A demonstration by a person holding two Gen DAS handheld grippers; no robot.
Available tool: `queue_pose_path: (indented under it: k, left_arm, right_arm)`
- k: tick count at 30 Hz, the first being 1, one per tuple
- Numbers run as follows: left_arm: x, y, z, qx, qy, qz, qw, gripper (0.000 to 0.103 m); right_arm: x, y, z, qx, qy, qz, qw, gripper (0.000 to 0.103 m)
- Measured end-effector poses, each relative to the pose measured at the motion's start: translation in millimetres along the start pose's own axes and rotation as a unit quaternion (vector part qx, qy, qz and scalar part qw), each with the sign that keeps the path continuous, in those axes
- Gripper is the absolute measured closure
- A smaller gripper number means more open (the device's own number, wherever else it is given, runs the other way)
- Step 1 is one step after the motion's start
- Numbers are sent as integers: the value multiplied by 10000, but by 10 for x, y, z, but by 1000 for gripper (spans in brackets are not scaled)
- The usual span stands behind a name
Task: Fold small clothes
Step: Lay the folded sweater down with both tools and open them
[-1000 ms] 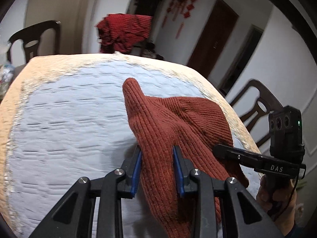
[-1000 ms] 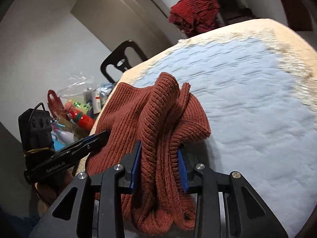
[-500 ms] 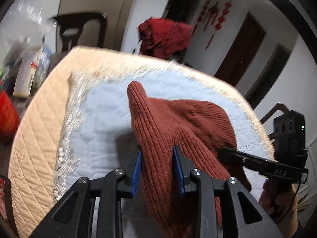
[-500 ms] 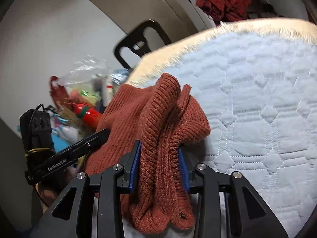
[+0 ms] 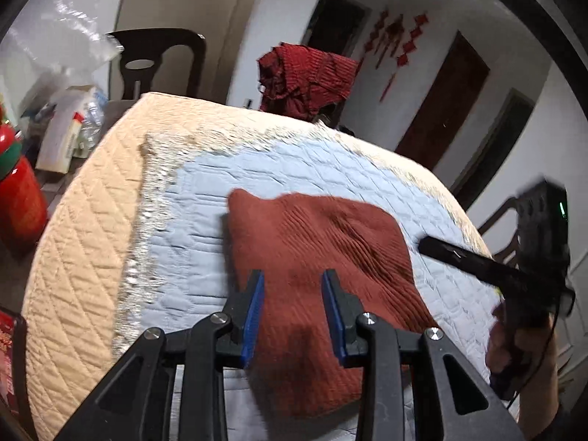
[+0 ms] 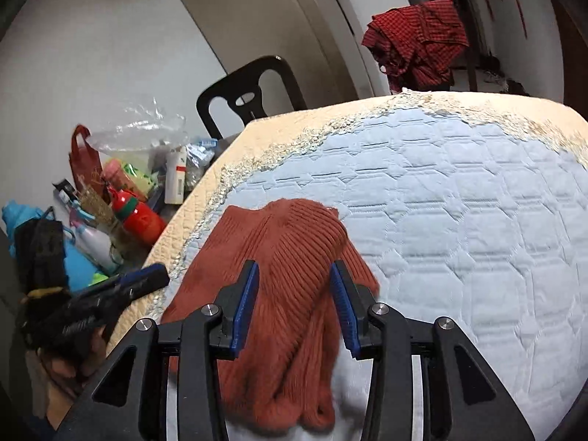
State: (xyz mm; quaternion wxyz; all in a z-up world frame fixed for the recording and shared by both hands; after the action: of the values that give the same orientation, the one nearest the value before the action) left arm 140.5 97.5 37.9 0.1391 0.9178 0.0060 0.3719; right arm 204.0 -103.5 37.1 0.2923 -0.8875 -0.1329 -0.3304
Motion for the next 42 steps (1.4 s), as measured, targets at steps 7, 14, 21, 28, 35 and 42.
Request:
queue_pose_path:
  k: [7,14,21,28,35,42]
  left_arm:
    - [-91,113,273,295,-162,252,9991,68]
    - [-210,225,-72,438,53,368,9983,68]
    - [-540,244,-116,599,-90,150,9981,68]
    - [-599,257,6,802,-187,203,9964,67]
    - [-667,251,-257,923,-227,151,9954,67]
    - [-949,301,-522,1148,-293,286,9925,49]
  right_arm:
    - [-83,251,438,-204,-606,33,9979,73]
    - [-253,-65,-169,-249,-237,-526,9980,73]
    - [-706,-264,-136,-190,-635,-923,9935,74]
    - [-746,-143,-38,-218,-675,-768,9945,79]
    - [-821,-294,-446,-518,-406,-1026,9925,76]
    - [-1142,-311,-734,-861,-469,-1320,9864,59]
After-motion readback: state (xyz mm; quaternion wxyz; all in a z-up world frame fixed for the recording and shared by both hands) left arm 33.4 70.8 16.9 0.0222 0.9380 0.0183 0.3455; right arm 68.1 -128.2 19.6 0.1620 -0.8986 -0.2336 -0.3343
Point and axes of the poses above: each gripper's, at about its wrist camera, not at the fingertips, and z roughly the way its jaws point, y to its right, x to its top, the point moved 2 cm from there along z, roughly the way its jaws point, and after that the axes turned 3 degrees about x, right-handed, at the moved point
